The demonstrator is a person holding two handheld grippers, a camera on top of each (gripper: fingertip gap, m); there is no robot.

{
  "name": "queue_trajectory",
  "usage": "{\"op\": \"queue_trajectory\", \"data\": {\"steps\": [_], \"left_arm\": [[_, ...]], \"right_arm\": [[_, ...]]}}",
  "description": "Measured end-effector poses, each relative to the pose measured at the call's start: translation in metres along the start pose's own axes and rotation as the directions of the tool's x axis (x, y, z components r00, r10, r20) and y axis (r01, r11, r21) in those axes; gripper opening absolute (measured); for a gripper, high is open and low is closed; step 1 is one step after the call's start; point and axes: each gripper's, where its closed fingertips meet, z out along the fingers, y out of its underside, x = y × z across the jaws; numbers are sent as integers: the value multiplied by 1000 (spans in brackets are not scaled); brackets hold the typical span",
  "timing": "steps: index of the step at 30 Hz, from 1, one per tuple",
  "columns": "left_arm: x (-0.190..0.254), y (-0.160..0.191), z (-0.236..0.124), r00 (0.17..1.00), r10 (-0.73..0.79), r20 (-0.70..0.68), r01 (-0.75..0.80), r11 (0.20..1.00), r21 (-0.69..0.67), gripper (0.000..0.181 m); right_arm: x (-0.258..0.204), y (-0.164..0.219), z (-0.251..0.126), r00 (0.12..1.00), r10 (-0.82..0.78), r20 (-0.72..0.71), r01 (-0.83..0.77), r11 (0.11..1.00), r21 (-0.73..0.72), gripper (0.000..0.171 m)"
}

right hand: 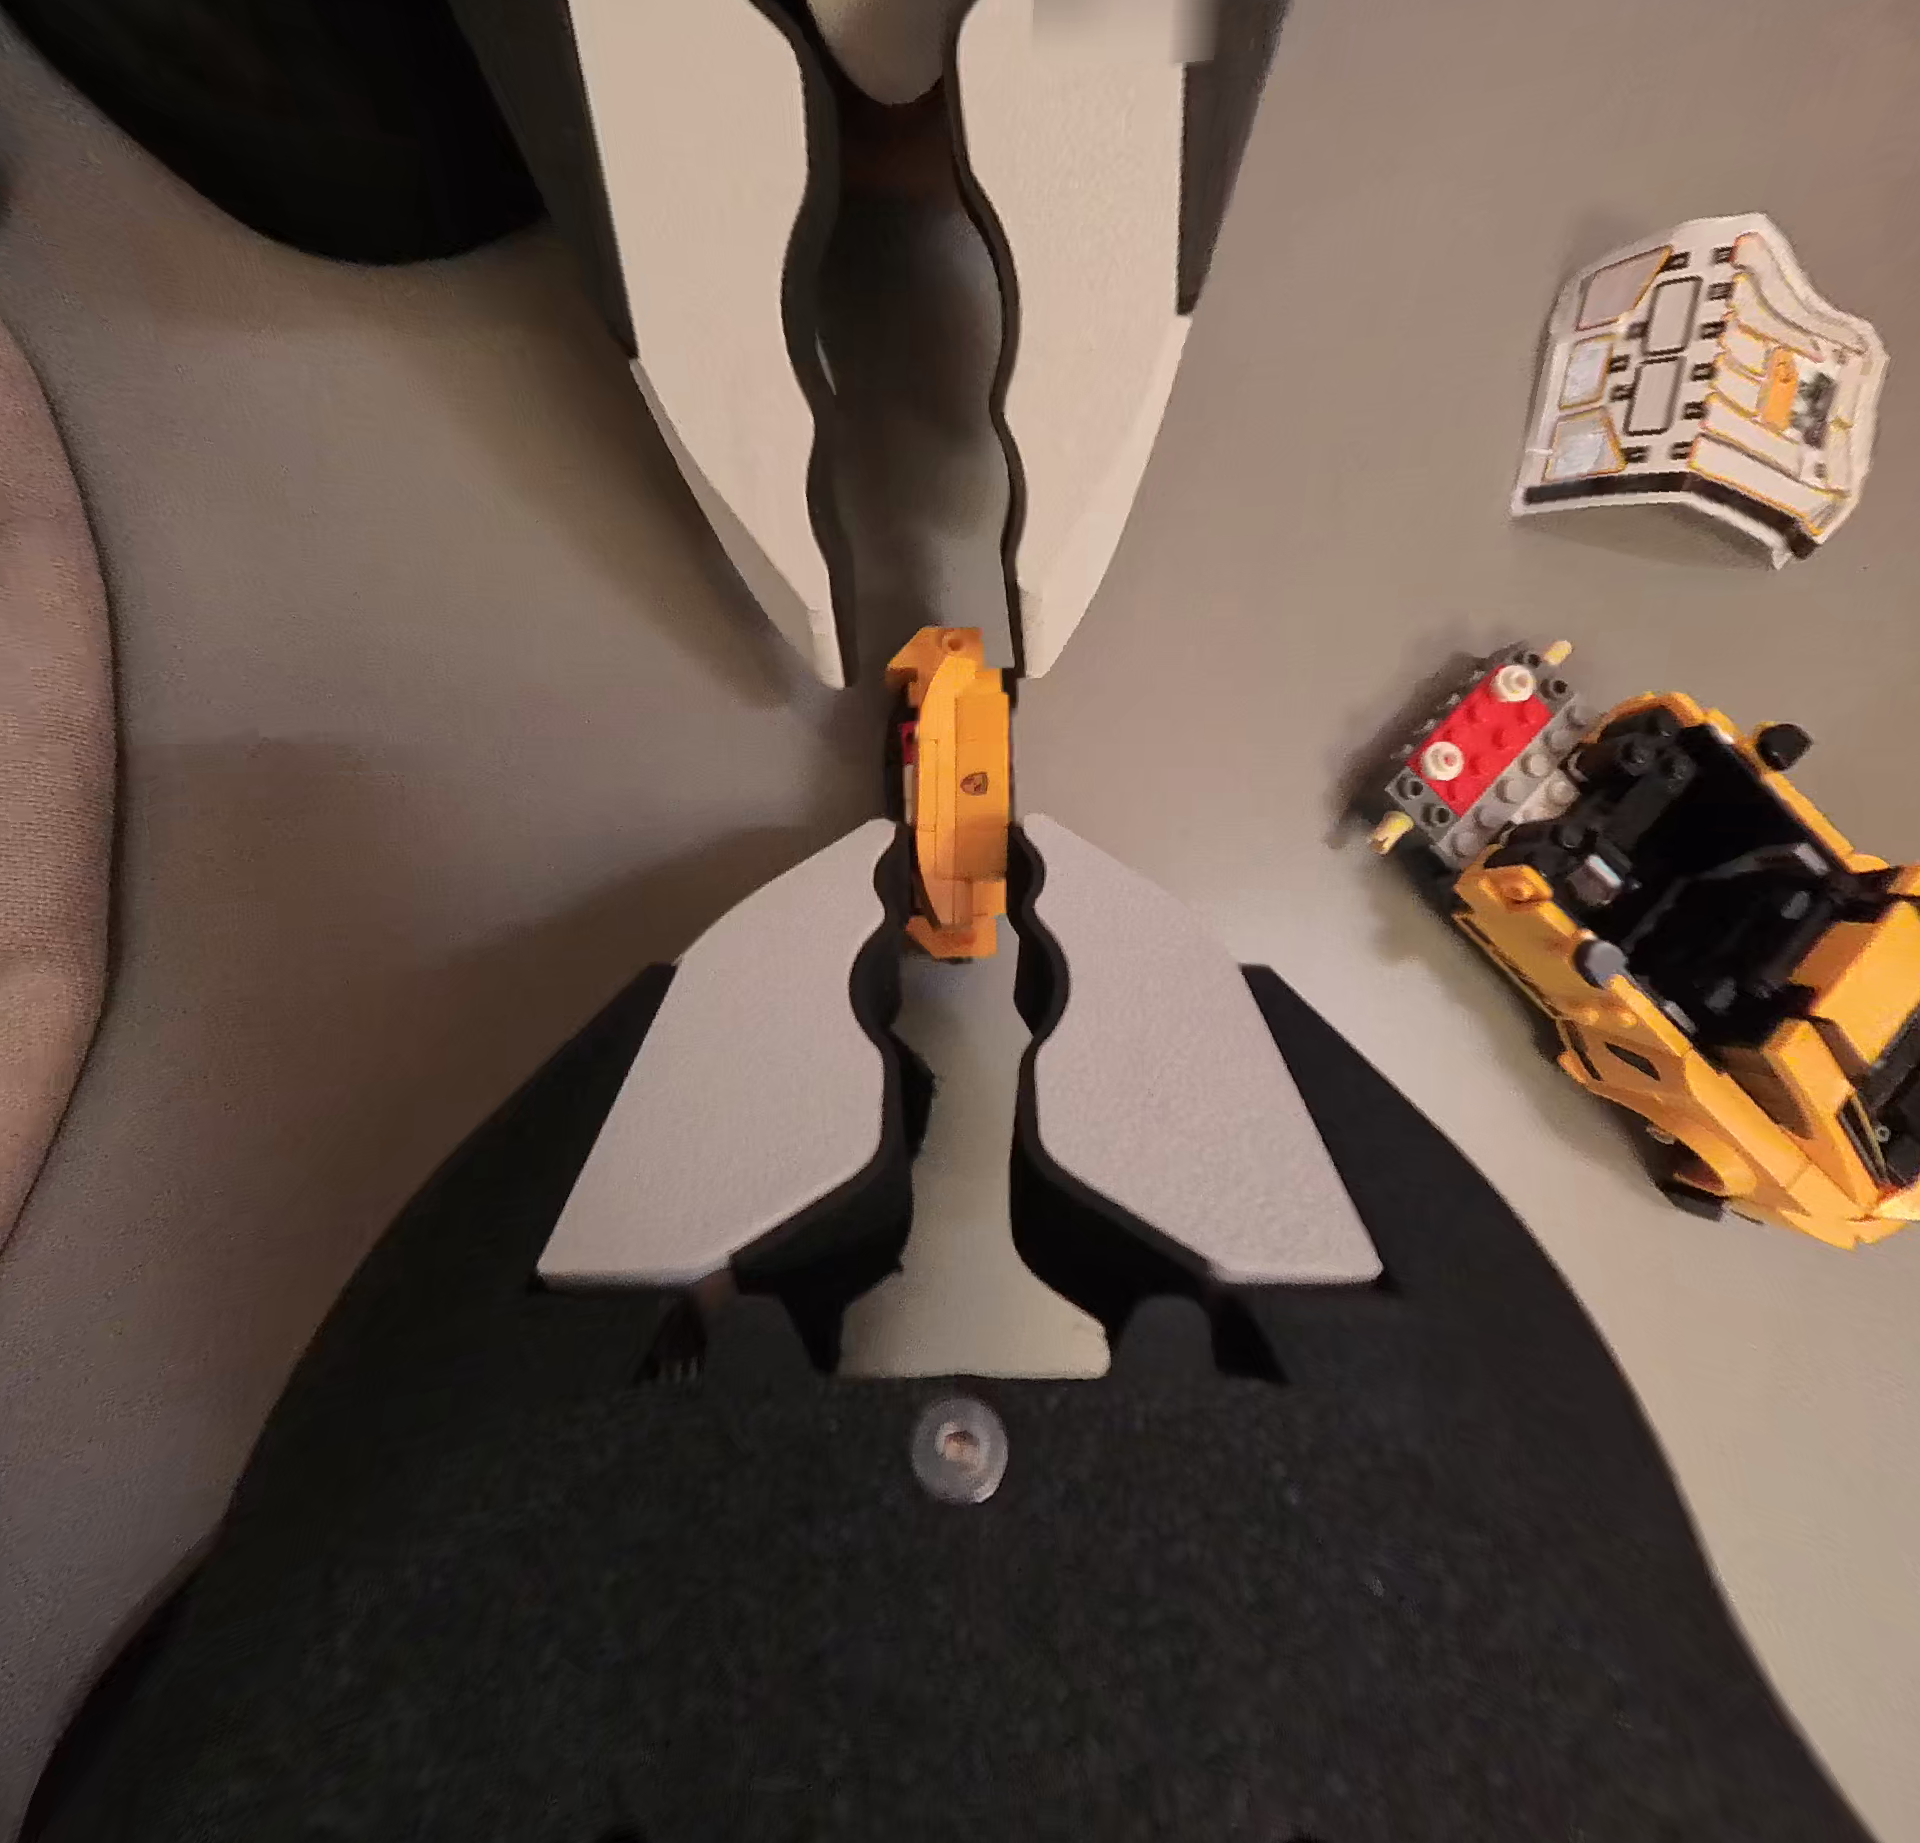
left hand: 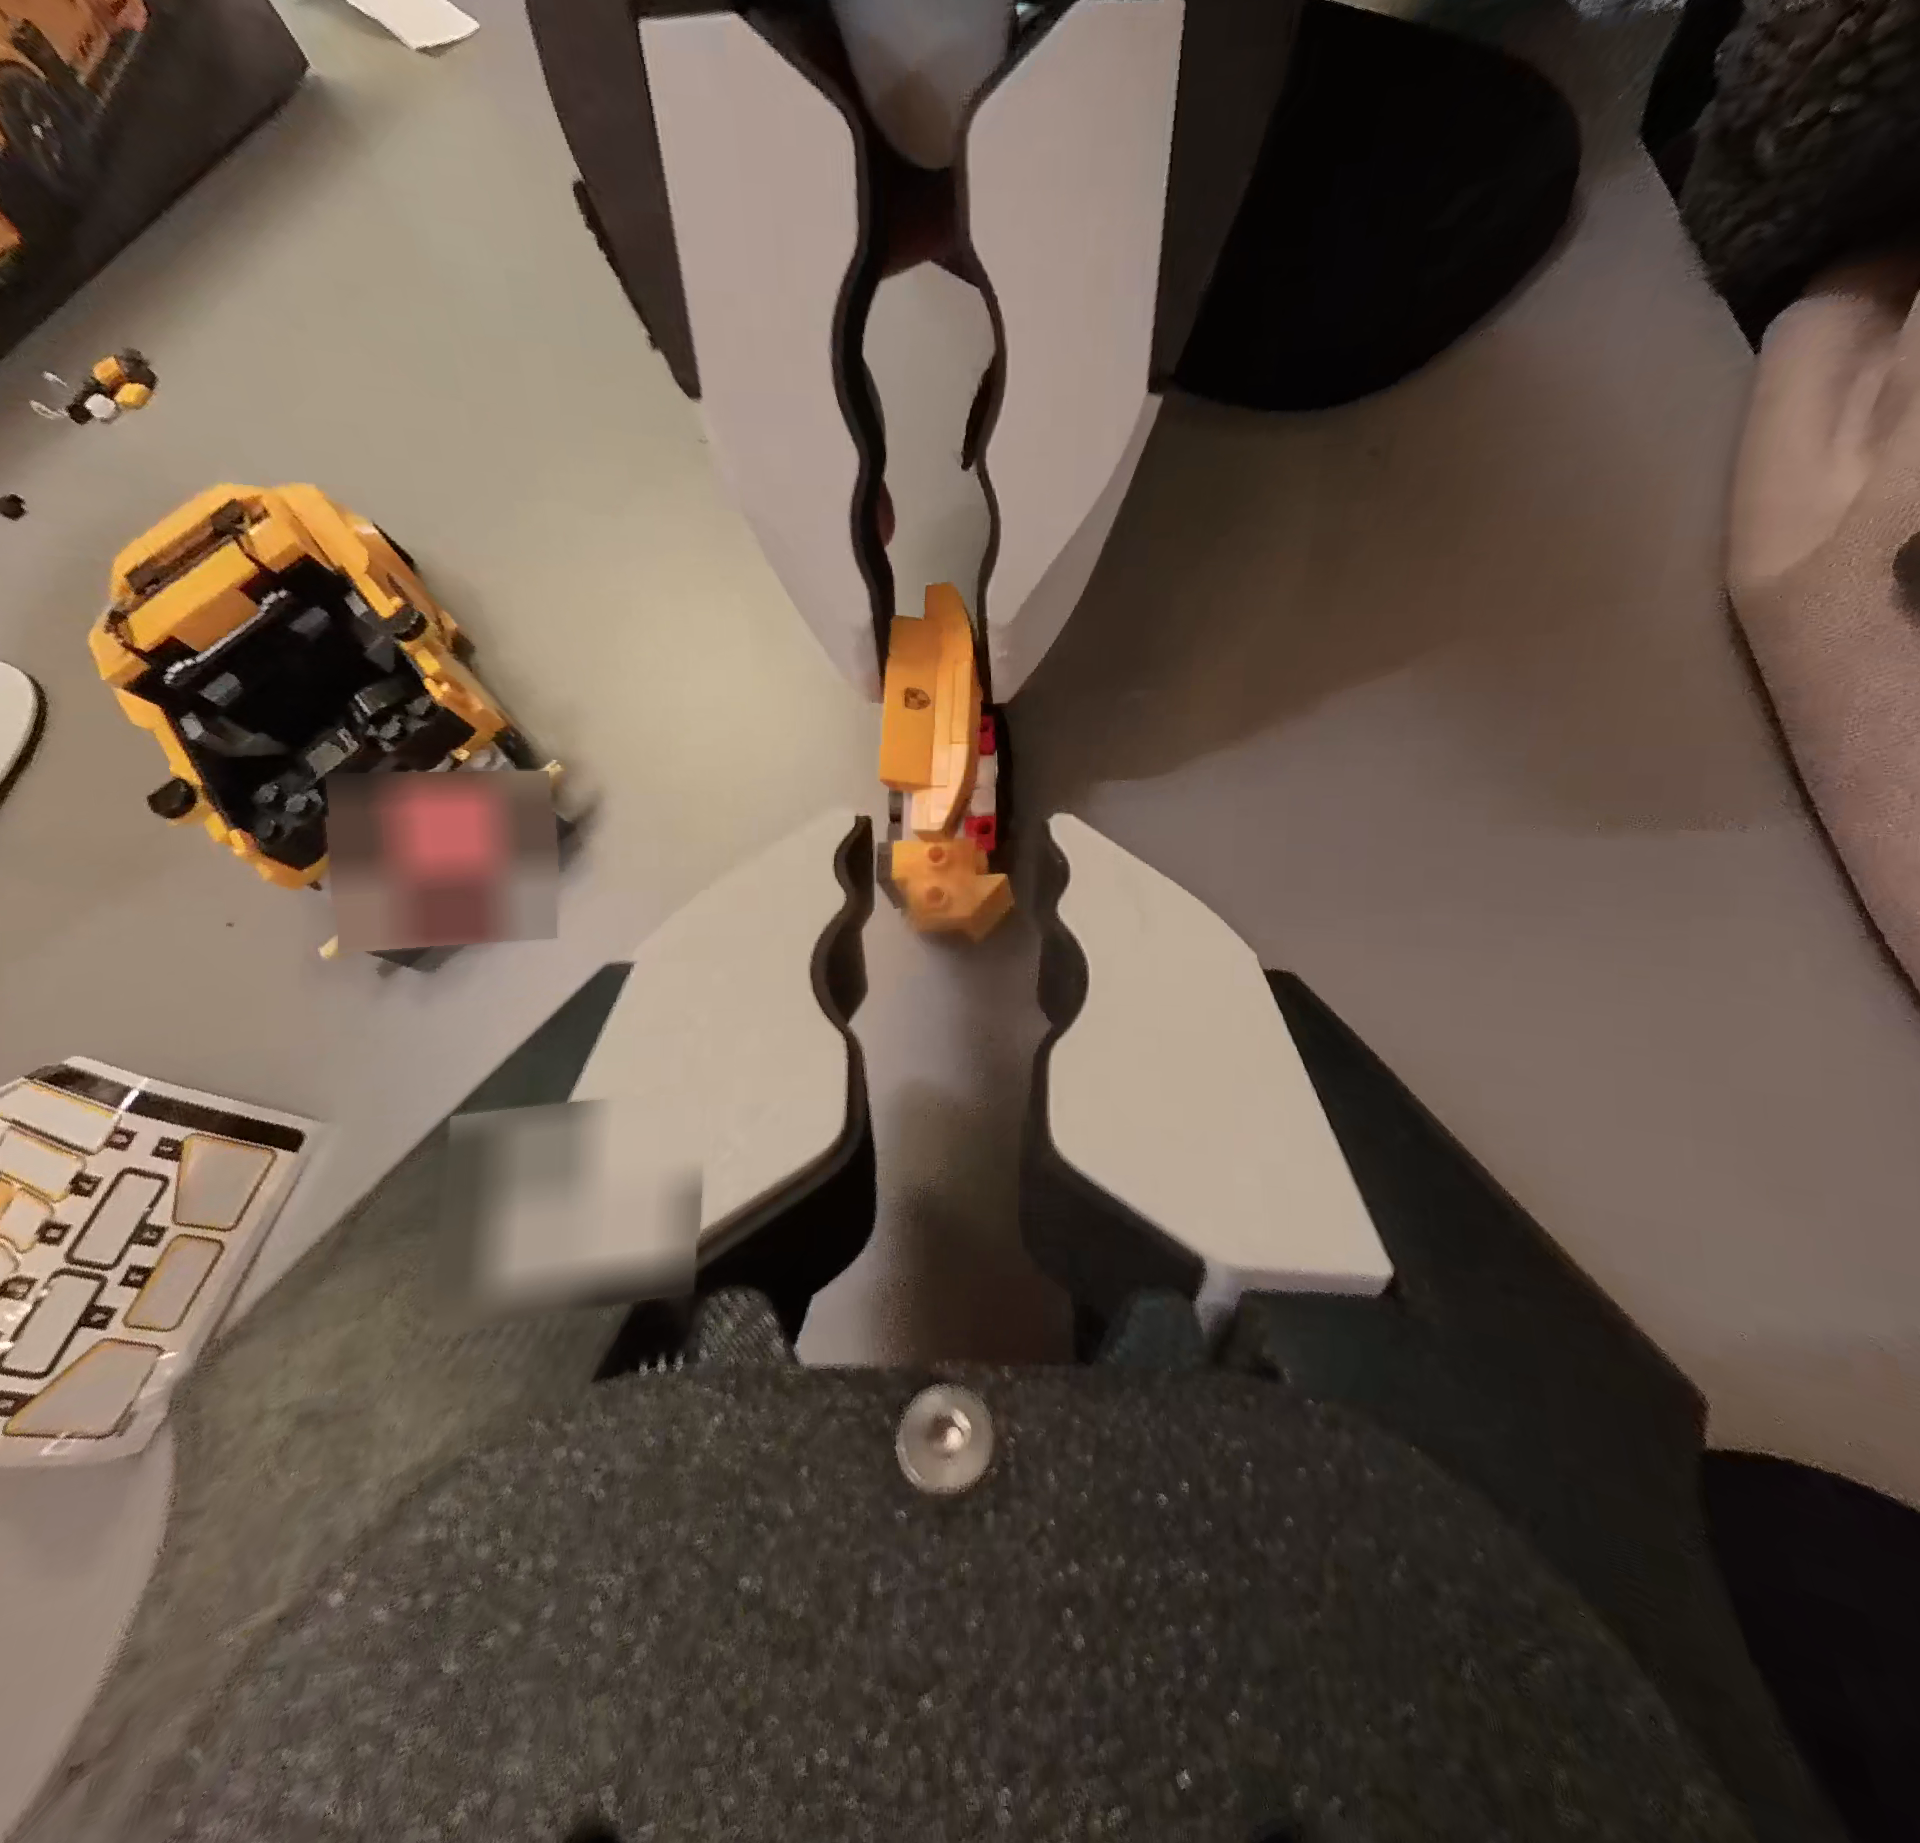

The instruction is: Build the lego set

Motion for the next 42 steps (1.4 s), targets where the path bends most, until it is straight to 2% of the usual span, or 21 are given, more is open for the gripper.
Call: {"op": "queue_trajectory", "data": {"steps": [7, 15, 29, 33, 38, 42], "left_arm": [[-2, 5, 4, 1000, -26, 7, 27, 999, -24, 34], [0, 4, 7, 999, -38, -3, 38, 999, -24, 31], [-2, 5, 8, 999, -48, 9, 49, 998, -32, 26], [-1, 5, 8, 999, -54, 5, 54, 998, -31, 25], [0, 5, 8, 998, -56, -2, 56, 998, -32, 26], [1, 6, 9, 999, -54, -7, 53, 998, -36, 30]], "right_arm": [[-4, 3, 4, 998, -67, 6, 67, 994, -89, 17], [-2, 3, 8, 996, -86, 30, 89, 986, -139, 18], [-5, -1, 6, 998, -57, 39, 60, 994, -93, 18], [-6, -3, 7, 998, -24, 51, 28, 997, -72, 15], [-9, -3, 7, 986, 106, 131, -97, 992, -80, 14], [-9, -3, 6, 983, 117, 144, -102, 990, -102, 14]]}}
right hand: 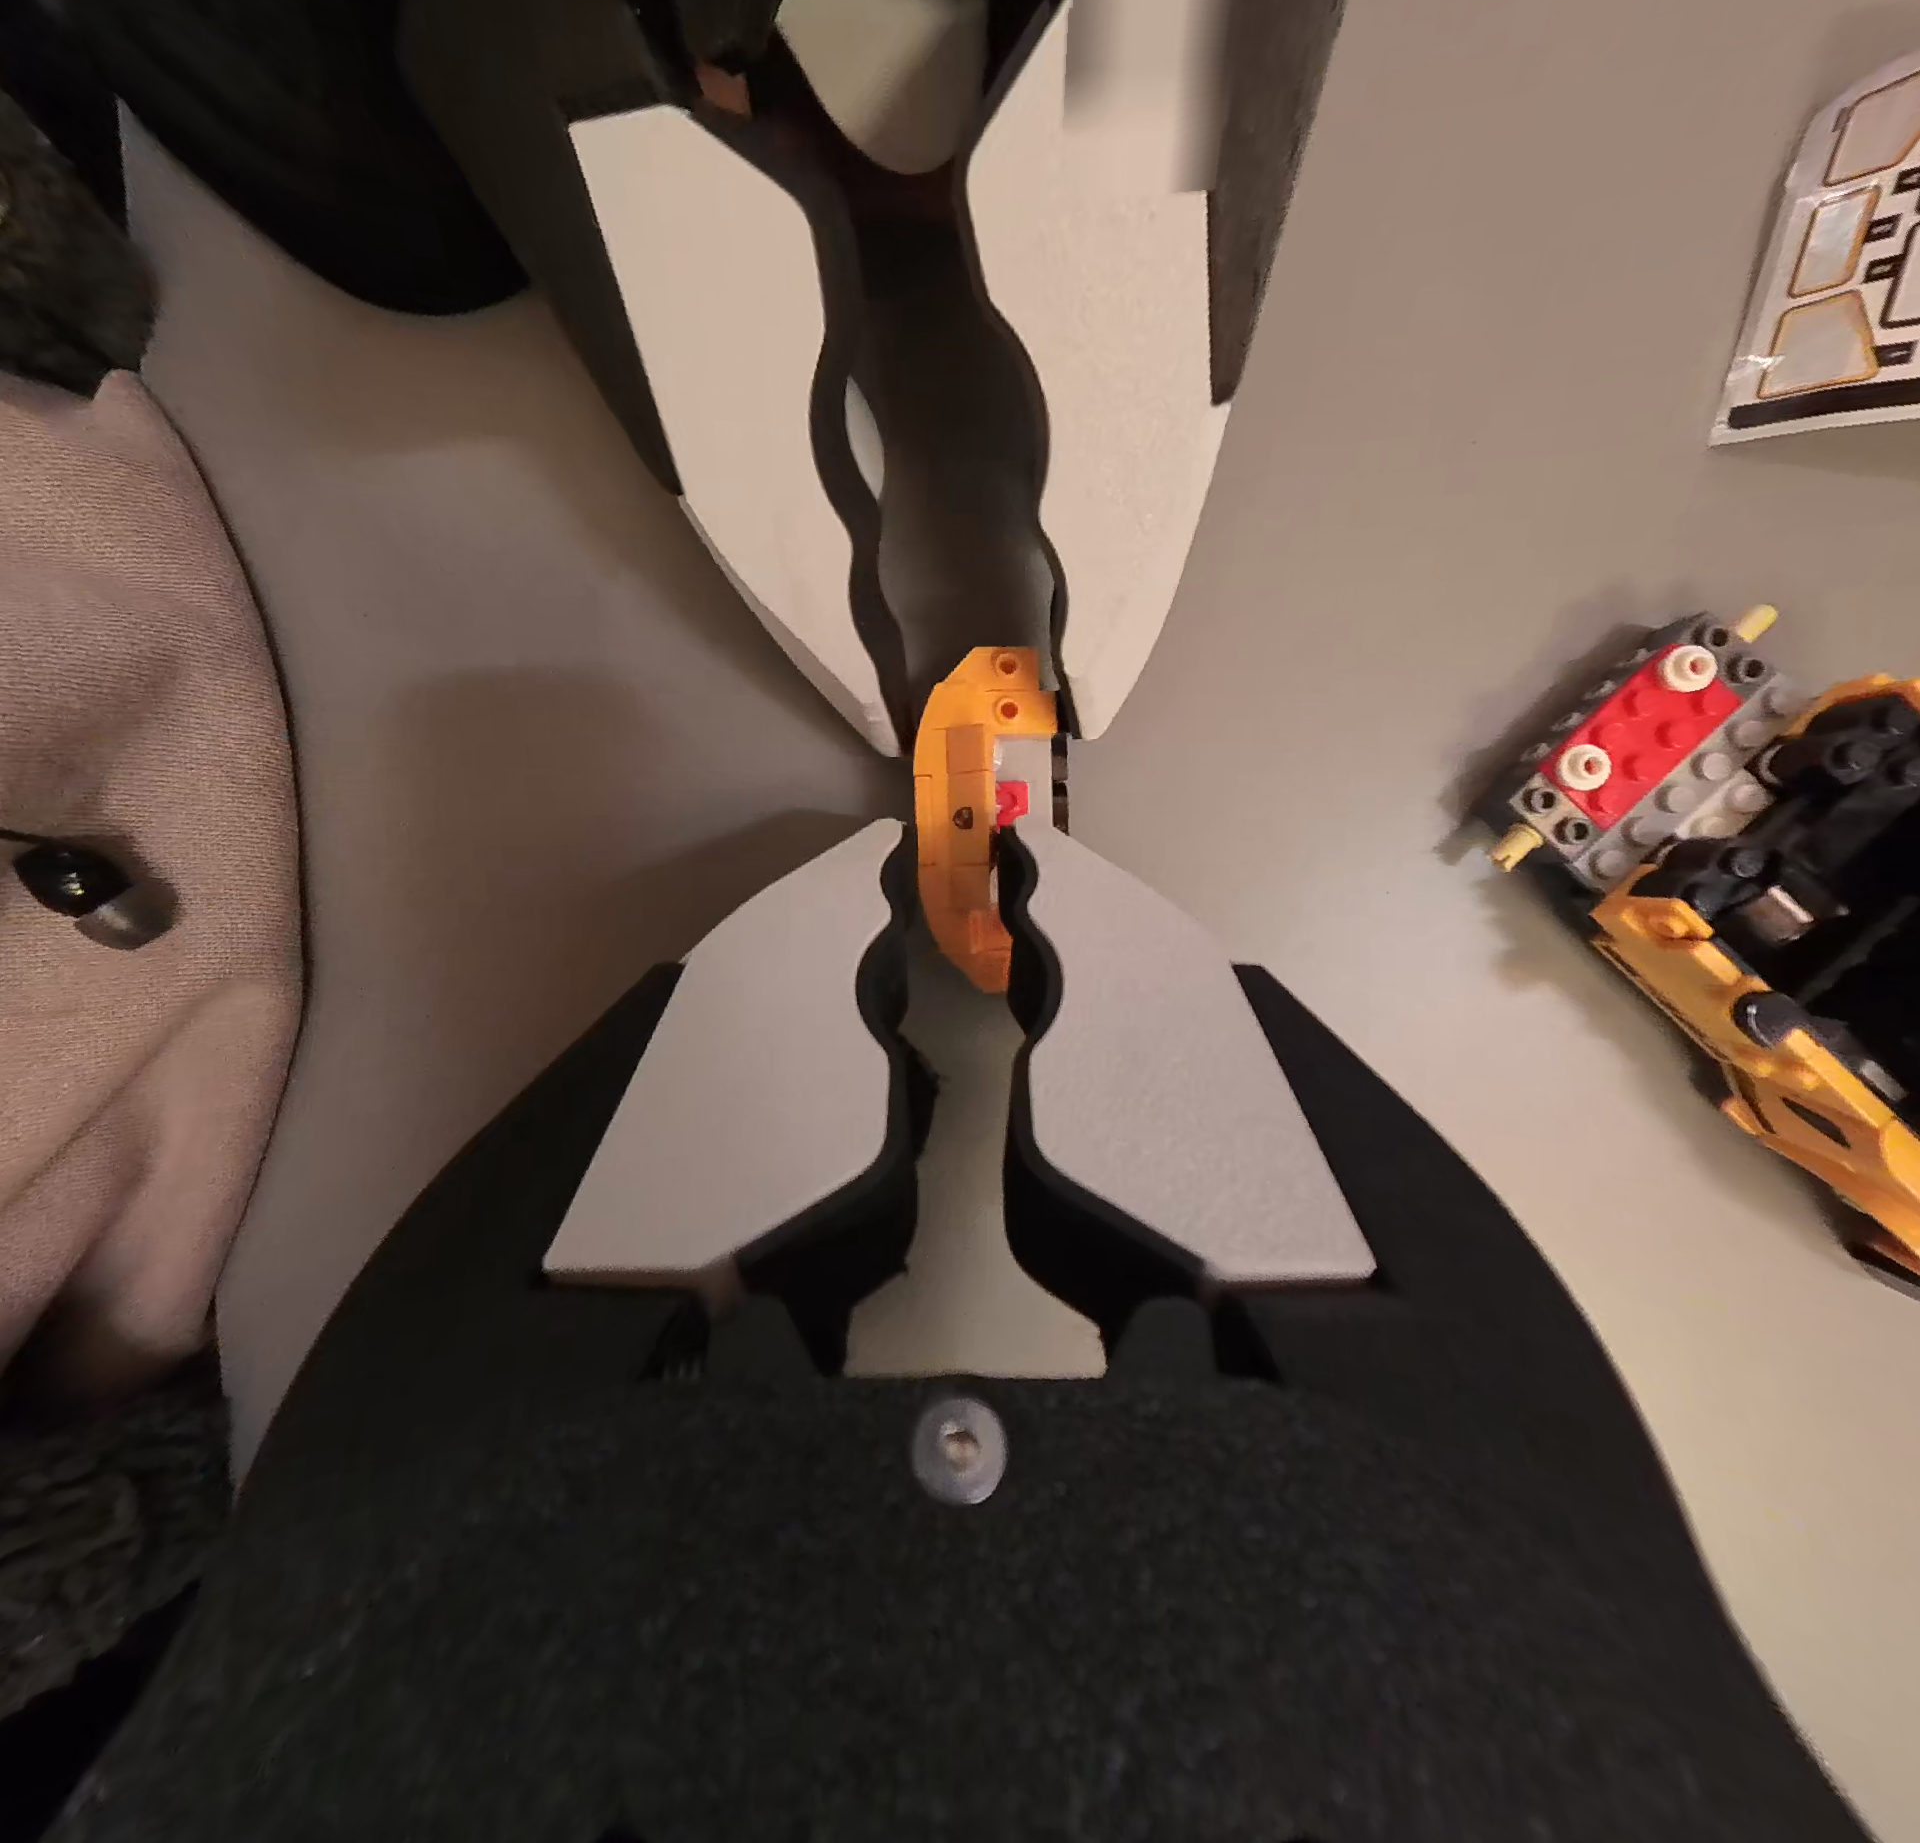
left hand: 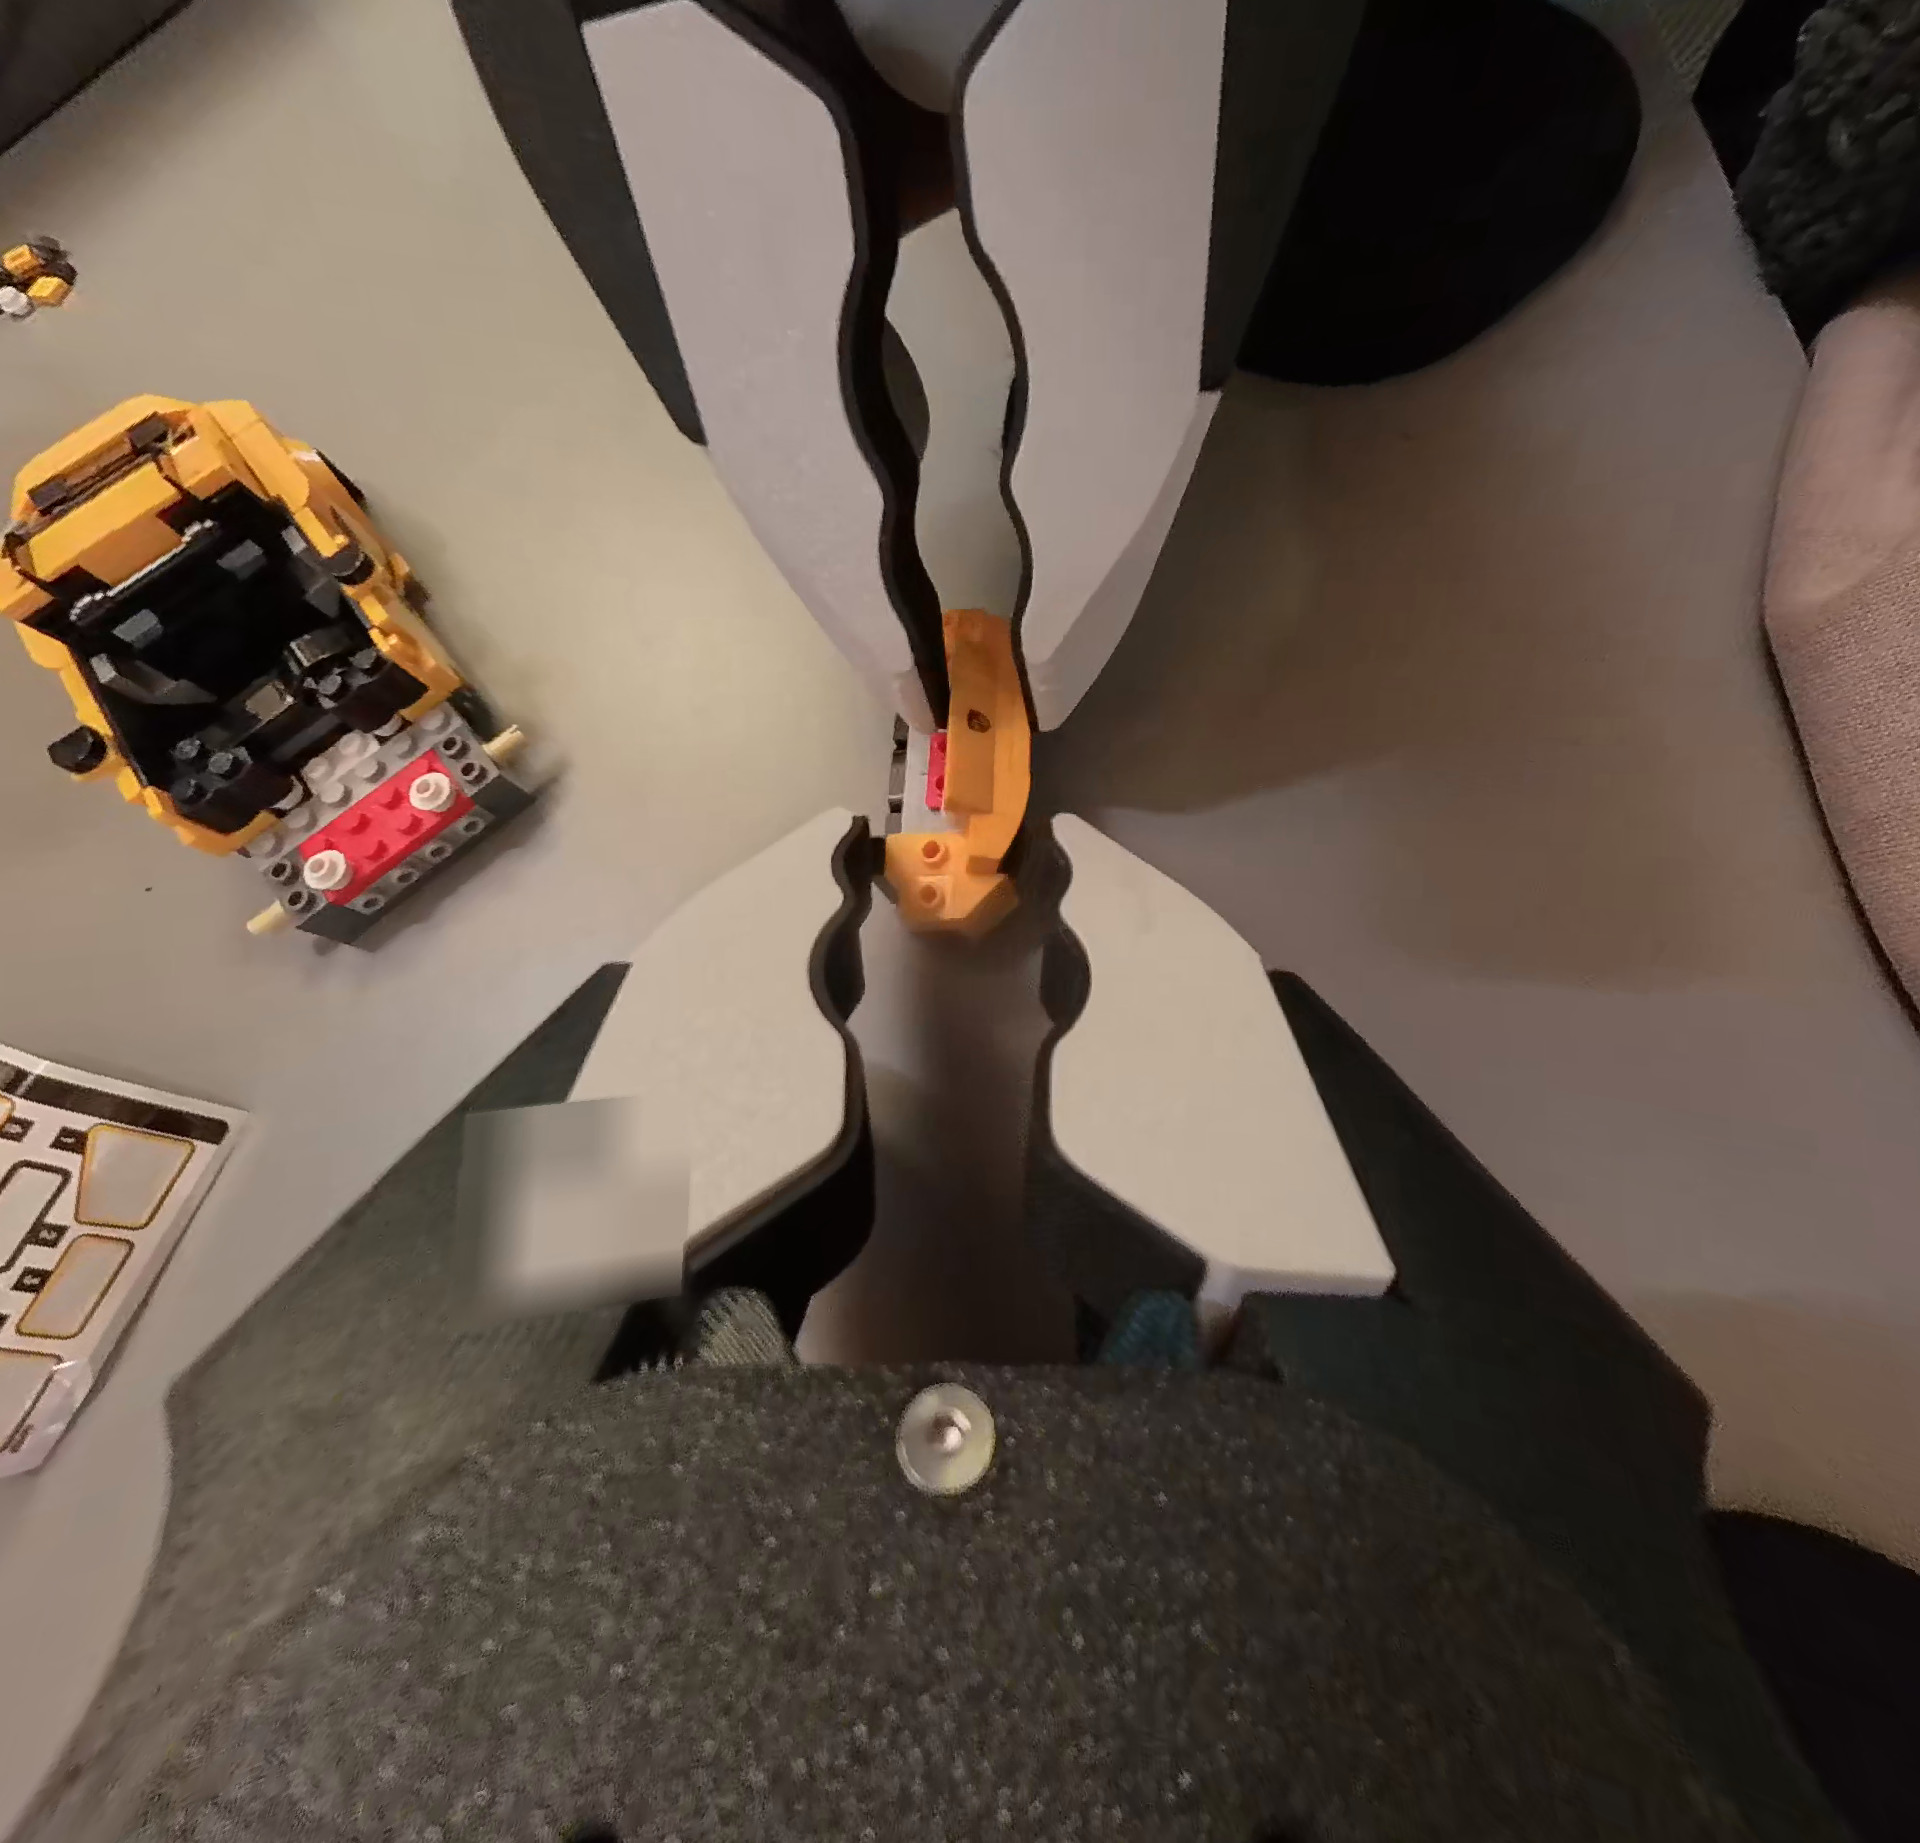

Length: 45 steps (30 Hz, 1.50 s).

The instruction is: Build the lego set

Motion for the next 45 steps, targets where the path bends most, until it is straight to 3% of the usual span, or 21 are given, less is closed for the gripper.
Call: {"op": "queue_trajectory", "data": {"steps": [13, 26, 32, 45], "left_arm": [[0, 4, 3, 1000, -2, 0, 2, 1000, -27, 33], [2, 6, 5, 1000, 2, -9, -2, 999, -45, 29], [2, 7, 5, 1000, 4, -7, -5, 999, -47, 29], [5, 9, 6, 1000, 9, -25, -11, 998, -61, 34]], "right_arm": [[-2, 0, 3, 999, -43, -3, 42, 995, -94, 14], [-4, -4, 3, 998, -68, 3, 68, 993, -98, 17], [-6, -8, -2, 997, -61, 54, 64, 996, -65, 13], [-9, -5, 2, 977, -3, 212, 35, 988, -150, 5]]}}
